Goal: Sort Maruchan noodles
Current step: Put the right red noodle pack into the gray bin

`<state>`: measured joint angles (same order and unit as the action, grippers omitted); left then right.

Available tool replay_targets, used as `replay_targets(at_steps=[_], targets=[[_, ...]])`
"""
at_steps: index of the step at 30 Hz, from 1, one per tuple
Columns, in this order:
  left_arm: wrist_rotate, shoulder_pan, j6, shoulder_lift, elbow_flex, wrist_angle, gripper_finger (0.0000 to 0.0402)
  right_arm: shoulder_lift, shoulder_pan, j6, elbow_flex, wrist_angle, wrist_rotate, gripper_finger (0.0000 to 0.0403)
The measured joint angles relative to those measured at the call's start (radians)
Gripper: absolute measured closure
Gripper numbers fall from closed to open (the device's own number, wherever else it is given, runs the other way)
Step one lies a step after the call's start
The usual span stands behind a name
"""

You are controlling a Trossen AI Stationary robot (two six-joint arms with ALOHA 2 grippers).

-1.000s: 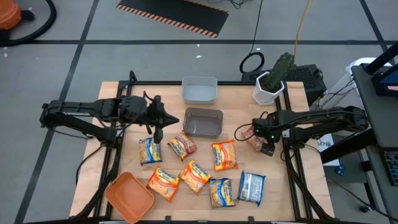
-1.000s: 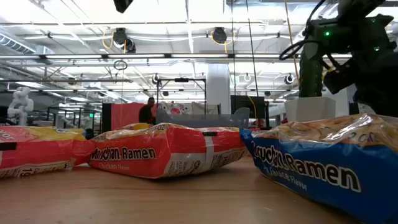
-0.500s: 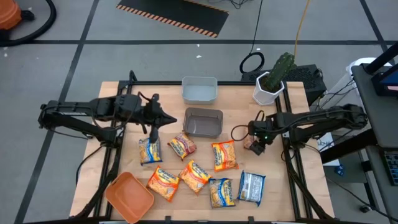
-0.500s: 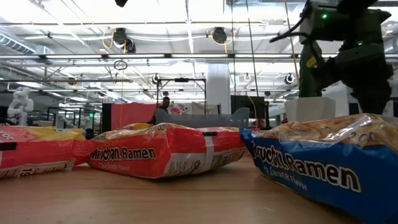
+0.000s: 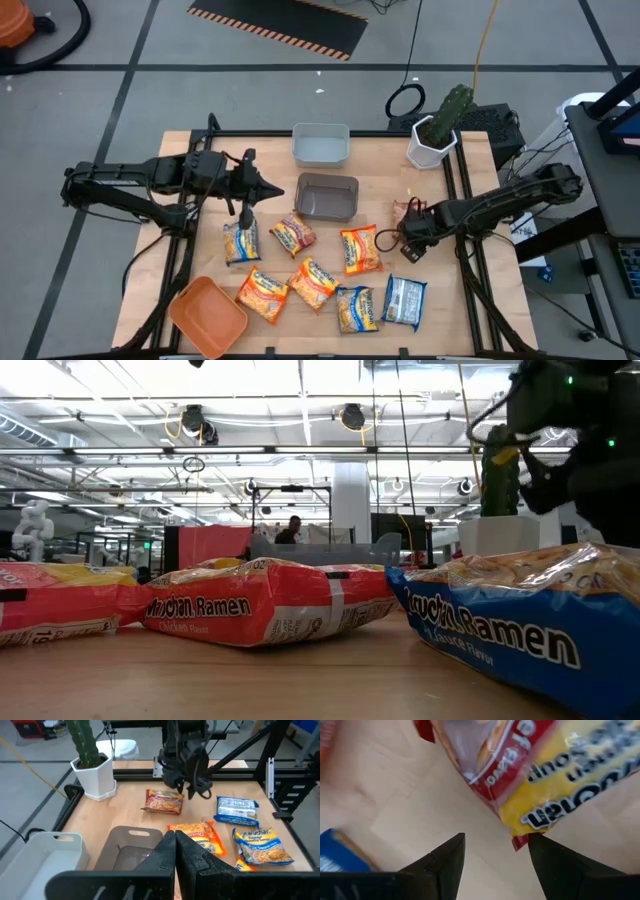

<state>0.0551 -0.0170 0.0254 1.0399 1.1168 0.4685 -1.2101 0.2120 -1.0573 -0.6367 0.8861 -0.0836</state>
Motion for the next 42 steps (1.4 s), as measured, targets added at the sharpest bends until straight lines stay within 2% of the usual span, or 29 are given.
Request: replay_targets(at_steps=[4,10,17,22,26,29,36,39,42], targets=[[0.005,0.020,0.000,0.006,0.000,0.000,0.0400,-0.036,0.000,-0.009,0.034,-0.015,-0.024,0.0192],[0.043,0.048,-0.002,0.006,0.000,-0.001,0.0400,-0.031,-0.005,0.019,0.040,-0.037,0.029,0.0192],[0.077,0.057,-0.048,0.006,0.000,-0.002,0.0400,0.042,-0.007,-0.061,0.038,-0.040,-0.075,0.0193],[0.077,0.053,-0.057,0.006,0.000,-0.001,0.0400,0.103,-0.007,-0.098,0.037,-0.007,0.002,0.0193],[0.077,0.053,-0.054,0.018,-0.001,0.002,0.0400,0.105,-0.007,-0.081,0.051,0.002,0.042,0.0193],[0.078,0.047,-0.072,0.020,-0.001,-0.009,0.0400,0.098,-0.007,-0.083,0.084,-0.026,0.027,0.0193],[0.077,0.041,-0.052,0.022,-0.001,0.005,0.0400,0.093,-0.007,-0.084,0.172,-0.212,0.034,0.0193],[0.077,0.041,-0.050,0.021,-0.001,-0.019,0.0400,0.089,-0.007,-0.096,0.214,-0.242,0.031,0.0202],[0.068,0.039,-0.053,0.006,-0.001,-0.075,0.0400,0.096,-0.007,-0.131,0.219,-0.230,0.046,0.0235]])
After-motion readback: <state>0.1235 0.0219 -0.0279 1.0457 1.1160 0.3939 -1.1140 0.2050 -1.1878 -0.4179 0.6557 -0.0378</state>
